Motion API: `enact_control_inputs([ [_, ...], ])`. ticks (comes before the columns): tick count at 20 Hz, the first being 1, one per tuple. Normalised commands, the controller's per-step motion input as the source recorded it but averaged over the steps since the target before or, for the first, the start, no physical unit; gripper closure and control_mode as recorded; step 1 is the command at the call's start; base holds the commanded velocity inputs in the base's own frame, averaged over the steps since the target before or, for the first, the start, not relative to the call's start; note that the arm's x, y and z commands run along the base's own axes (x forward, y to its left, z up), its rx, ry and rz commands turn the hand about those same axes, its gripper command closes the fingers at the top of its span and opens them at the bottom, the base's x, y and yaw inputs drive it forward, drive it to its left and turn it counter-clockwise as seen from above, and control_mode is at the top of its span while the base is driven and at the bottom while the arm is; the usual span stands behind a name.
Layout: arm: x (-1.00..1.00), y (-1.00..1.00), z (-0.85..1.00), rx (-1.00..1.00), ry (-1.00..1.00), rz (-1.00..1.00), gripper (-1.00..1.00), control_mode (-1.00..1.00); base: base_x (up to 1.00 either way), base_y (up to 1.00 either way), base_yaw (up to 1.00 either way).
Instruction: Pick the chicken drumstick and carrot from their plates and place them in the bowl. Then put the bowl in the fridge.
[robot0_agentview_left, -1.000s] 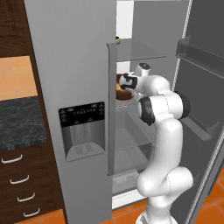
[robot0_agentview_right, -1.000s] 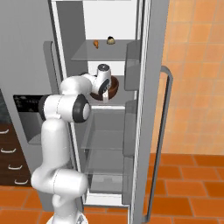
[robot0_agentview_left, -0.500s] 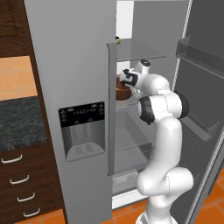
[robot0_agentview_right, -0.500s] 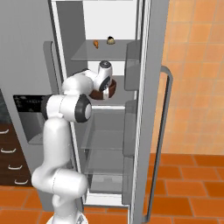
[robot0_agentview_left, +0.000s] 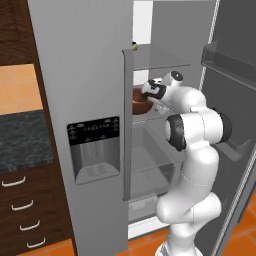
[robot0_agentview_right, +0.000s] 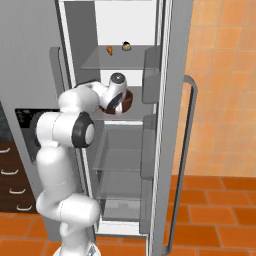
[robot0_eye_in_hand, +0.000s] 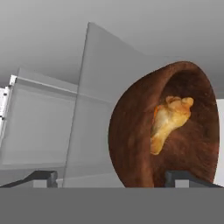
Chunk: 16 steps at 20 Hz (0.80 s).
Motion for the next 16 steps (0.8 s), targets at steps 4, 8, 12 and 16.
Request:
enact_control_inputs([
  [4, -1.00, 0.00, 0.23, -0.01, -0.16, 0.00, -1.00, -1.00, 0.00, 0.00, 0.00],
  [8, -1.00, 0.00, 0.16, -0.08, -0.06, 0.00, -1.00, -1.00, 0.00, 0.00, 0.00],
  [12, -1.00, 0.11, -0.01, 0.00, -0.01, 0.00, -1.00, -1.00, 0.00, 0.00, 0.00],
  [16, -1.00, 0.11, 0.00, 0.00, 0.06, -0.07, -1.00, -1.00, 0.00, 0.00, 0.00],
])
